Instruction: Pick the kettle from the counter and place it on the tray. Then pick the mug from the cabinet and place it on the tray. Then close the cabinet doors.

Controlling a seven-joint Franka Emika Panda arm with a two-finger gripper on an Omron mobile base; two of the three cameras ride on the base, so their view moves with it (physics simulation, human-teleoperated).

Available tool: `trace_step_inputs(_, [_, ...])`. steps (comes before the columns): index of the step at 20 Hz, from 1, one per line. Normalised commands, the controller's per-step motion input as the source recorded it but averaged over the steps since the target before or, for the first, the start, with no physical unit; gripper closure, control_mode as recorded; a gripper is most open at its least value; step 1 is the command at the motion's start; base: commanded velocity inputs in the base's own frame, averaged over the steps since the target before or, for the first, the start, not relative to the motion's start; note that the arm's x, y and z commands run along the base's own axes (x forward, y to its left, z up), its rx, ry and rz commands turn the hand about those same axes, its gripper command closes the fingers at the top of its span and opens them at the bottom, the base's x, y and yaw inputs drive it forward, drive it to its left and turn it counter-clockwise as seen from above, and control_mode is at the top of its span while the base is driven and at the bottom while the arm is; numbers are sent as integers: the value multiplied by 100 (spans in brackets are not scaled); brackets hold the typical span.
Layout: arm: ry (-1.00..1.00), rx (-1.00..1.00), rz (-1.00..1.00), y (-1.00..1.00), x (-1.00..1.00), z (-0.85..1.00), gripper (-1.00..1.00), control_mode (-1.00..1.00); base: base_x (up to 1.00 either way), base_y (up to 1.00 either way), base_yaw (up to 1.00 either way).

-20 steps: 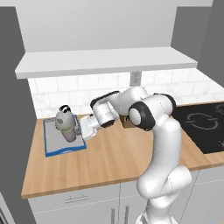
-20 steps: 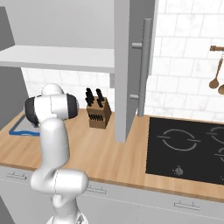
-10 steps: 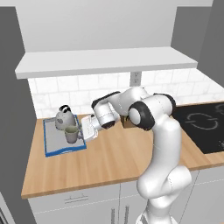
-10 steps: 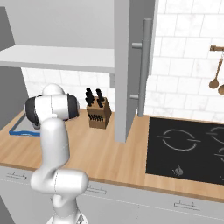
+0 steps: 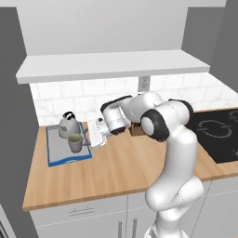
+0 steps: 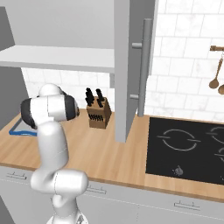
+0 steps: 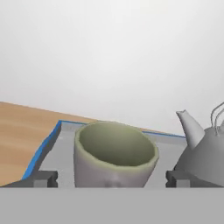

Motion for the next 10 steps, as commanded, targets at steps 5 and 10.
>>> trace_step_inputs(5, [-3,10,-2,-3,-50,52,-100,-100,0,0,0])
trace_step_inputs(10, [-2,8,-7,-11,-70,45,-100,-100,0,0,0])
